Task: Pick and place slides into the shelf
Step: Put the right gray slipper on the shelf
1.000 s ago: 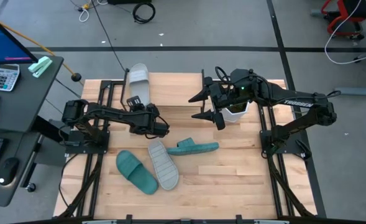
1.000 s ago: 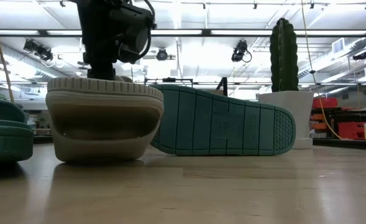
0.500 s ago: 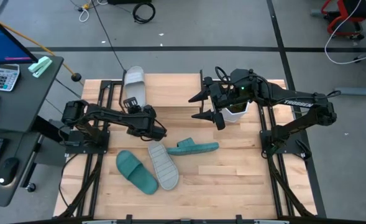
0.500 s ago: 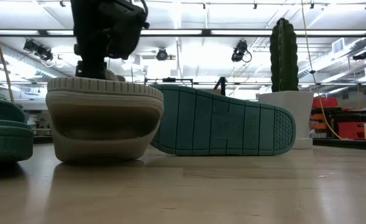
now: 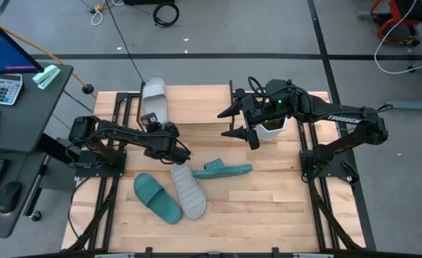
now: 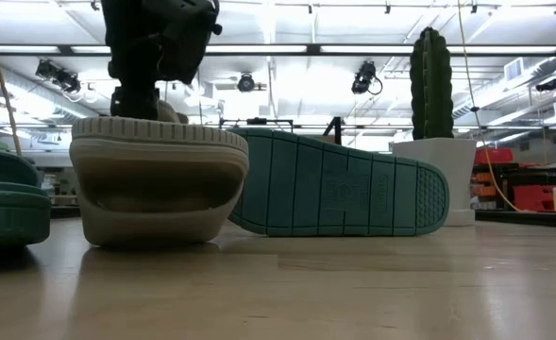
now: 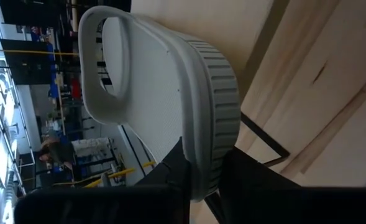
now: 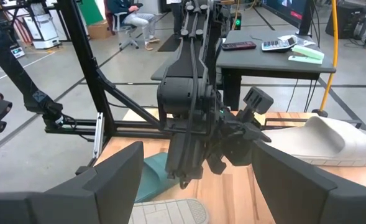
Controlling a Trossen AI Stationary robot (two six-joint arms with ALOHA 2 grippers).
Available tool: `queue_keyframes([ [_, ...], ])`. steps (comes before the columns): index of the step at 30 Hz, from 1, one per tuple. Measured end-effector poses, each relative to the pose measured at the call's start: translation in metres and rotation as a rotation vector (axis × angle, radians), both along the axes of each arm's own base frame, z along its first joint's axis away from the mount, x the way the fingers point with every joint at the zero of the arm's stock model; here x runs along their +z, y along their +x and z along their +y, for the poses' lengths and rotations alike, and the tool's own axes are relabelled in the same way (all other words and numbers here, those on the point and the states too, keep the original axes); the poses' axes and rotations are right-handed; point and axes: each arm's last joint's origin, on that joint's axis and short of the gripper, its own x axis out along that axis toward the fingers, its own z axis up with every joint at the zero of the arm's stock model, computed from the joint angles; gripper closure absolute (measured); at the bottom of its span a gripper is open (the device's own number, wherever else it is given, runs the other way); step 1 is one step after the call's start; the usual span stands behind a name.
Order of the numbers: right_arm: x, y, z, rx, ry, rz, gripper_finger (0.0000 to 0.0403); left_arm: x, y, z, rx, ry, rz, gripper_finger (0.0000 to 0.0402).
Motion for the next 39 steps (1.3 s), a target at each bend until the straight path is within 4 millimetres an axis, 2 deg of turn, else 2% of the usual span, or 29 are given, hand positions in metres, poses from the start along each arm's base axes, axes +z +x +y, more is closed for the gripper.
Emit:
queue_keyframes([
  [11,0.0,0.0,0.0,-0.001,0.003,0.002,0.01,-0.001,-0.001,-0.001,0.016,-0.063,0.025,0.0296],
  [20,-0.001,0.0,0.001,0.008,0.008,0.007,0.01,-0.001,-0.001,-0.001,0.05,-0.056,-0.025,0.0254],
  [31,-0.003,0.0,0.004,0.024,0.004,0.03,0.01,0.021,-0.015,0.0,0.073,-0.076,-0.147,0.0166],
  [39,-0.004,-0.001,0.004,0.011,0.001,0.045,0.01,0.049,-0.031,-0.002,0.115,-0.116,-0.327,0.0152],
])
